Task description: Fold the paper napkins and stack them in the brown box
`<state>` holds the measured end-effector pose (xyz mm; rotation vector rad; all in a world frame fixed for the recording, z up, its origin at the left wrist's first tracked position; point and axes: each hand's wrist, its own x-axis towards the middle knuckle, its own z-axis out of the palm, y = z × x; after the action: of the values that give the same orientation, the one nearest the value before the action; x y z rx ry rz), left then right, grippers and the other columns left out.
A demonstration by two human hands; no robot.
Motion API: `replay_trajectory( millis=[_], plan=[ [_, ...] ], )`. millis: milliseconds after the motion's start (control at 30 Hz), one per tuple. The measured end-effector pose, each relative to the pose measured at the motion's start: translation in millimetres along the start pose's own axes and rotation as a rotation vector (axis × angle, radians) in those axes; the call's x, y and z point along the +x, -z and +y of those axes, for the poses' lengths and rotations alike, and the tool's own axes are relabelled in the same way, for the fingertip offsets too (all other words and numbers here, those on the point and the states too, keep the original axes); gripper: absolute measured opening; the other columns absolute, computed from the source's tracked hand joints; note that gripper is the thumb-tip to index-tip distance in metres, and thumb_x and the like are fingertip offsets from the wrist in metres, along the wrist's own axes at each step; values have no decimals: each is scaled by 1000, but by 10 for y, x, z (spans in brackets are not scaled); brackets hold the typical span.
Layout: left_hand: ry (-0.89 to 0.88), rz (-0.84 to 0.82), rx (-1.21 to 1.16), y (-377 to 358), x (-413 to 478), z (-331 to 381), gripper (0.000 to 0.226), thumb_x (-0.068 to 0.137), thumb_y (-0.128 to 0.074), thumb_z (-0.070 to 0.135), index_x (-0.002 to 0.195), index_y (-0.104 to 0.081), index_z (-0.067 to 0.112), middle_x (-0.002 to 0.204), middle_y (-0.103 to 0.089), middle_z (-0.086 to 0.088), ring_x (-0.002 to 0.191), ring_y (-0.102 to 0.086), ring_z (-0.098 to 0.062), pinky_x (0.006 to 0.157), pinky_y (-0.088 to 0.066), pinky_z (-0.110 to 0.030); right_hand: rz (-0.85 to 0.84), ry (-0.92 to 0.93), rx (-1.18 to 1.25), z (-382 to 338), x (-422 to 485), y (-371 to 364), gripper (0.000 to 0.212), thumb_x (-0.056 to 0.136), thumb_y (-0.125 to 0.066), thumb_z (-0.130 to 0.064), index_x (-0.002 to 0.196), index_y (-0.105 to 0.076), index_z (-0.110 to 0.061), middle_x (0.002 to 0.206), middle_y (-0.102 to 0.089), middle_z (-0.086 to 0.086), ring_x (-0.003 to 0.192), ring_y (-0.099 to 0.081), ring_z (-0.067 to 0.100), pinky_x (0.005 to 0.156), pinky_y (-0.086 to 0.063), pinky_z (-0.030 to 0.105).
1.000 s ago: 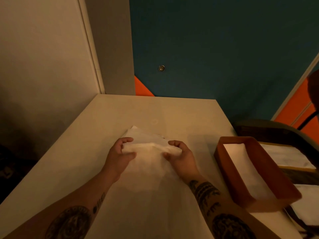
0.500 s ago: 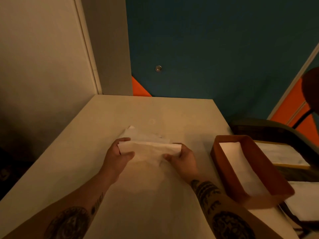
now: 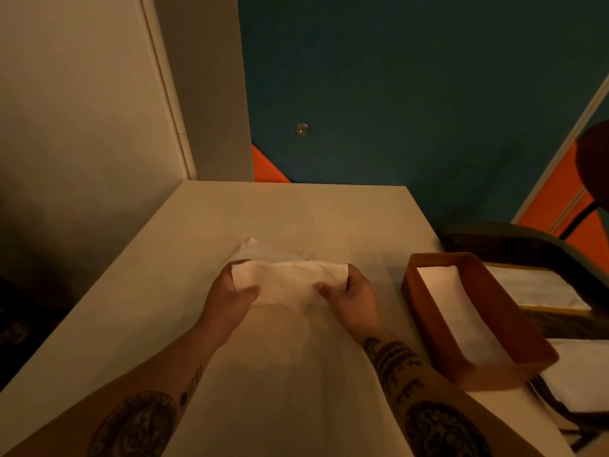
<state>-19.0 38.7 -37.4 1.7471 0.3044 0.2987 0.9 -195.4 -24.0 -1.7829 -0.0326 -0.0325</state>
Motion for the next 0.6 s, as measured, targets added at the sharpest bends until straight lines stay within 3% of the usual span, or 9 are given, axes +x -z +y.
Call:
replay_trajectory(
  millis=[167,233,367,467,600],
  plan=[
    [46,-68,-10,60,-9,-44,61,75,-77,1,125,-60,31,116,-70,3,106,-66,-18,91,-56,-40,-13,-35,-7,82,-107,-55,39,77,-84,-30,112,-66,-34,103,-74,-11,94,-71,8,84,-61,39],
    [43,-79,36,77,5,-78,60,72,-79,10,125,-60,29,116,-71,4,107,-68,-18,91,-57,-41,2,-39,-29,74,-130,-71,34,81,-80,-30,111,-66,-33,102,-74,-12,93,-70,8,85,-60,41],
    [2,-89,99,86,49,-23,50,83,-73,1,122,-60,28,114,-69,4,105,-66,-18,84,-50,-30,24,-69,-76,11,-144,-82,20,84,-78,-25,103,-69,-29,94,-75,-9,86,-71,9,82,-61,42],
    [-30,-87,152,142,101,71,47,84,-73,3,122,-59,27,112,-69,1,101,-65,-20,83,-49,-31,31,-73,-77,-26,-185,-61,15,85,-79,-20,97,-70,-25,90,-76,-5,84,-72,14,78,-61,38],
    [12,-97,-50,234,149,222,49,87,-73,2,128,-56,23,109,-72,-2,94,-70,-19,73,-59,-37,70,-112,42,-198,-267,-54,20,86,-79,-16,101,-70,-26,94,-76,-5,87,-73,15,75,-62,31]
  ],
)
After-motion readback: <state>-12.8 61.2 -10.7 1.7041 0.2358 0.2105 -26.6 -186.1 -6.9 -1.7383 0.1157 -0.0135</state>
